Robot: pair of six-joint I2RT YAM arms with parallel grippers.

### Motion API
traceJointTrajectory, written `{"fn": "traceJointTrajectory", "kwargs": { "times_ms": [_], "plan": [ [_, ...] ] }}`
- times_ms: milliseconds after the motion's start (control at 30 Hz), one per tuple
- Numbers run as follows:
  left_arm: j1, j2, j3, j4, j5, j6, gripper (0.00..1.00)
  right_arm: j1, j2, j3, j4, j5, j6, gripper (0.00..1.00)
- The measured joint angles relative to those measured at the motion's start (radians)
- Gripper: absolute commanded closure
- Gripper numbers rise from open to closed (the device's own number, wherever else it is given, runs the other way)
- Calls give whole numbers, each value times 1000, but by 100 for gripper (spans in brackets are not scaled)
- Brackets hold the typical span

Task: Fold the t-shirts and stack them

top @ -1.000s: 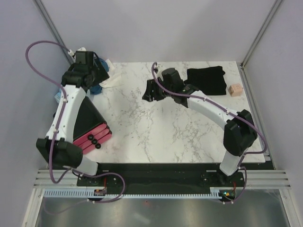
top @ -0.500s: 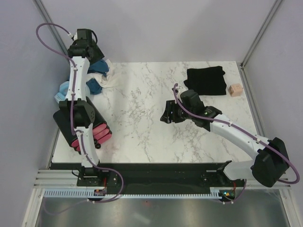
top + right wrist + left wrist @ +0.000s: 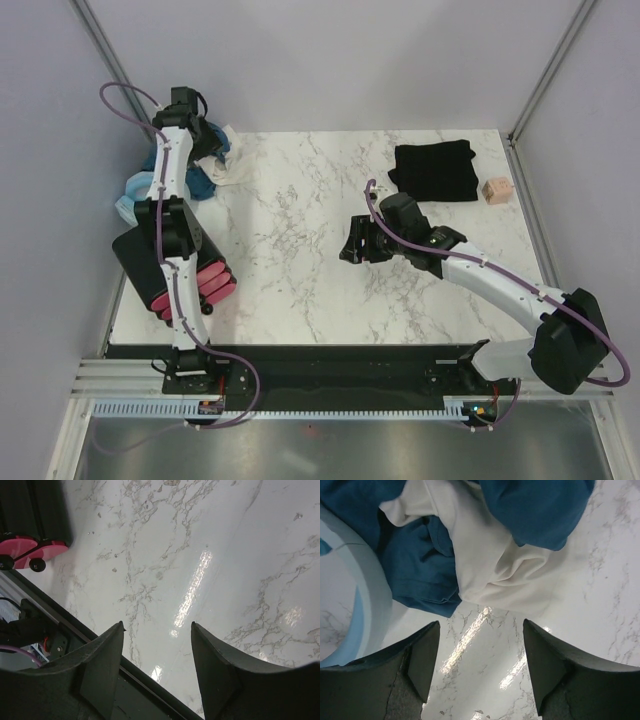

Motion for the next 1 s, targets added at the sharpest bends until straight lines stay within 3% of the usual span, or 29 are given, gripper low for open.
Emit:
{"fn": "traceJointTrajectory", "kwargs": {
  "times_ms": [267, 1000],
  "plan": [
    [11, 139, -1, -65, 22, -64, 26, -10, -5, 0, -1, 11, 15, 36],
    [9, 163, 15, -3, 13, -72, 31, -16, 1, -1, -4, 2, 42, 37]
  ]
}}
